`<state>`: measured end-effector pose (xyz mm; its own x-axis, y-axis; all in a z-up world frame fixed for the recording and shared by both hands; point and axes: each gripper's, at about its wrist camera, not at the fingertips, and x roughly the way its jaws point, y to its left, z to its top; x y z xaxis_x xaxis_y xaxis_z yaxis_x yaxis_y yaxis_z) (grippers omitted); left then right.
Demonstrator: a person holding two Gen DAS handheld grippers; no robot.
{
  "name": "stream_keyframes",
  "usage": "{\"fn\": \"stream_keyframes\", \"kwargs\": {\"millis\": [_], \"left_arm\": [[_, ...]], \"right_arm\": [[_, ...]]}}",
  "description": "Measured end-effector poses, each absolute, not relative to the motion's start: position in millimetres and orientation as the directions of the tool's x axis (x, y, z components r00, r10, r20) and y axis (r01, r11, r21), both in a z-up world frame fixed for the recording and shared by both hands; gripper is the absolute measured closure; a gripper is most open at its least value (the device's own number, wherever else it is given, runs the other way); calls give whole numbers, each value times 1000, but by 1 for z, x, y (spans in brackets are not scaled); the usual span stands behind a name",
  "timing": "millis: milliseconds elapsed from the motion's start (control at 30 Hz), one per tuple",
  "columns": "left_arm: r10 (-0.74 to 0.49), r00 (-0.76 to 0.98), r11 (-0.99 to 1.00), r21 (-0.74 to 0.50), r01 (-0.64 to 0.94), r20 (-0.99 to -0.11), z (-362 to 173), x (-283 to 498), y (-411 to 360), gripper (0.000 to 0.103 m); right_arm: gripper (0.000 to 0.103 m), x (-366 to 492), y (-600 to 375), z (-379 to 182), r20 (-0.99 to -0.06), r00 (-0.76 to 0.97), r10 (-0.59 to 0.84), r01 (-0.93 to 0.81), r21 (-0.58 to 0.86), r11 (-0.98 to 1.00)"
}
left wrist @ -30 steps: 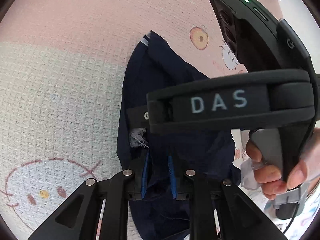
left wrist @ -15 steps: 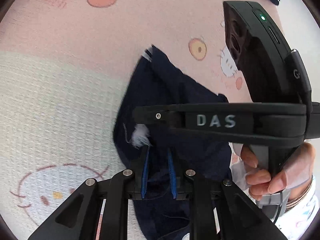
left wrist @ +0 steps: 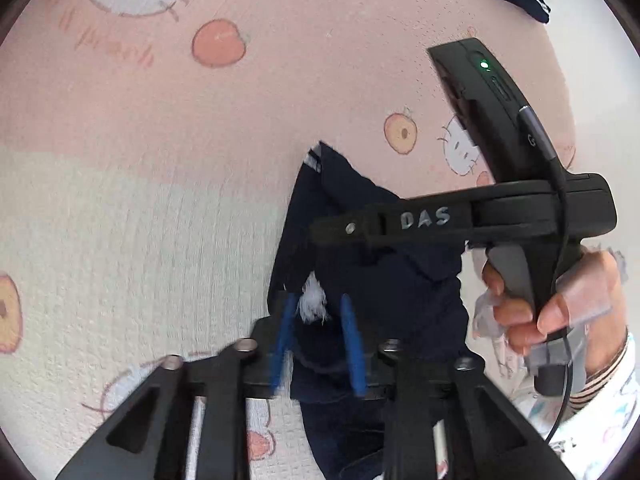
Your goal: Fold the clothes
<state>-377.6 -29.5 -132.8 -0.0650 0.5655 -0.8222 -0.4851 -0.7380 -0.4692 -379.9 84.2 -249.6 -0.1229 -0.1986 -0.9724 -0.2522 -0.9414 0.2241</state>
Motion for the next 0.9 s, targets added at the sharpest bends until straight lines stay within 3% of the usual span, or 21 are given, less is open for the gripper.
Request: {"fn": "stream_keyframes", "kwargs": {"millis": [33,67,233,333,533,900], "left_arm": [[537,-83,-758,-437,-484,-839,-132,-379,-25,45],[513,-96,-772,-408,-487,-853,-131,-380,-19,45],[491,-54,-749,-390,-536,-870,-125,-373,-17,45],[488,-49,-734,-379,-564,-872,-145,-394,41,45],[473,-44,-721,-358,-594,-880,-144,-386,37,45],[486,-20,-719,-387,-578,-874,-160,-388,38,45]], "right_arm": [[64,-381,89,-247,-974,-133,-181,-258,211,-943],[63,-381,96,-247,-971,-135,-195,-274,226,-935],[58,-383,102,-258,-971,-106,-215,-283,237,-930],[58,-400,104,-257,-984,-93,-155,-203,171,-964],[58,-408,94,-267,-994,-109,-19,-99,30,-995],[58,-386,63,-294,-994,-91,-61,-87,69,-994]]}}
